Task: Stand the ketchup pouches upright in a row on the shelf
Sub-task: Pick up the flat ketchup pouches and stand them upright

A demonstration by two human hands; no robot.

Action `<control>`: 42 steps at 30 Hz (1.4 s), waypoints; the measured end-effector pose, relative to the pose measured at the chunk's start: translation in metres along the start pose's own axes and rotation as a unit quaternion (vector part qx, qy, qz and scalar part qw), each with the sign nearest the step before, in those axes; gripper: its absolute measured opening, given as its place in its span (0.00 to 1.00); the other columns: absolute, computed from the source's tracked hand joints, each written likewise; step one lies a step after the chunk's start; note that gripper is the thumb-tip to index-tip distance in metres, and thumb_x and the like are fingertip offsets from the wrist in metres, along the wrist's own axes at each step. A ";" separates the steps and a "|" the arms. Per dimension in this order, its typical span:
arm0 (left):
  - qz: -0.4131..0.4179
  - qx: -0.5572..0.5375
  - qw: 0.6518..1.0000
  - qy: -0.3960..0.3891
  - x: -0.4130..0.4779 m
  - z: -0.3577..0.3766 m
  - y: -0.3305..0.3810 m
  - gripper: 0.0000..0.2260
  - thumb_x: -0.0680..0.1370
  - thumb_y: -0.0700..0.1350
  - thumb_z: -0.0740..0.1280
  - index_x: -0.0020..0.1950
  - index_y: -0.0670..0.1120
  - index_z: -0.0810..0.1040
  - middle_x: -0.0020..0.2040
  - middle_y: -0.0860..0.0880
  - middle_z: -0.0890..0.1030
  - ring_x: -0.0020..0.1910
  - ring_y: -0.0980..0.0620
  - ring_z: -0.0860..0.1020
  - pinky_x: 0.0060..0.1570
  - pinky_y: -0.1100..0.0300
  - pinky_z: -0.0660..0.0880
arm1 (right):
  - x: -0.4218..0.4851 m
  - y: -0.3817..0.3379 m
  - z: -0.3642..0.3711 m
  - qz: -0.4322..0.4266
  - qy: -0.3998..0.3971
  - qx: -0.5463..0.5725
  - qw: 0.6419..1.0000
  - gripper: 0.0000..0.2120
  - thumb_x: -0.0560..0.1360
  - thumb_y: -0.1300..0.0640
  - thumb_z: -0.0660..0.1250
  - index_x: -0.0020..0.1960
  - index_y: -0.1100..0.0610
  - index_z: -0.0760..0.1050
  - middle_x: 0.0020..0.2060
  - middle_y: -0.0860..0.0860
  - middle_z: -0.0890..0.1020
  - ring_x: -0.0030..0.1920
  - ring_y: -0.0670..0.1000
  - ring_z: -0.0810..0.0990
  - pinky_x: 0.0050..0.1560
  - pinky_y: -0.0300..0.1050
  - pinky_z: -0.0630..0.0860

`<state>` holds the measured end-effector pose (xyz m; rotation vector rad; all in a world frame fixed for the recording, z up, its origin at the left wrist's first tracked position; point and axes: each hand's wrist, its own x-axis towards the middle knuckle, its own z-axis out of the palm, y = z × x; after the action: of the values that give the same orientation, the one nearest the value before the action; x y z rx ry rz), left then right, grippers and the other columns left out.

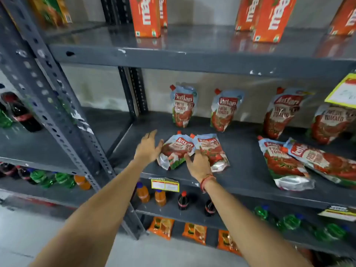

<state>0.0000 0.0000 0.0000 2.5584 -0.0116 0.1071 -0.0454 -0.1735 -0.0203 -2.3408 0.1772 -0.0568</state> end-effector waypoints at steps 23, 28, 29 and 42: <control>-0.232 -0.440 0.861 -0.110 0.057 0.010 -0.026 0.13 0.79 0.52 0.60 0.55 0.43 0.75 0.57 0.41 0.80 0.55 0.43 0.79 0.59 0.48 0.75 | 0.042 -0.037 0.034 0.149 -0.032 0.457 0.876 0.18 0.70 0.64 0.72 0.58 0.61 0.71 0.58 0.60 0.81 0.53 0.55 0.80 0.51 0.51 0.79; -0.099 -0.510 0.853 -0.057 0.058 -0.008 -0.013 0.10 0.79 0.54 0.59 0.47 0.52 0.77 0.46 0.54 0.83 0.46 0.58 0.80 0.41 0.63 0.75 | 0.057 -0.039 0.021 -0.004 0.004 0.384 0.923 0.17 0.70 0.67 0.72 0.56 0.64 0.70 0.52 0.62 0.82 0.46 0.49 0.81 0.44 0.36 0.80; -0.069 -0.516 0.852 -0.044 0.055 -0.006 -0.014 0.10 0.79 0.53 0.59 0.47 0.51 0.77 0.45 0.54 0.83 0.45 0.58 0.80 0.40 0.65 0.75 | 0.058 -0.037 0.022 -0.020 0.007 0.369 0.929 0.16 0.70 0.67 0.71 0.56 0.63 0.71 0.51 0.60 0.83 0.43 0.44 0.82 0.41 0.33 0.80; 0.043 -0.476 0.878 -0.029 0.060 -0.014 -0.021 0.11 0.77 0.51 0.64 0.40 0.46 0.80 0.34 0.56 0.84 0.36 0.63 0.82 0.35 0.73 0.75 | 0.068 -0.043 0.030 0.002 0.013 0.419 0.908 0.06 0.71 0.55 0.72 0.47 0.55 0.78 0.47 0.52 0.84 0.46 0.44 0.83 0.41 0.35 0.80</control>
<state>0.0591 0.0258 0.0053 1.5677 -0.1621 0.0388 0.0298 -0.1326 -0.0120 -1.4775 0.1342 -0.1336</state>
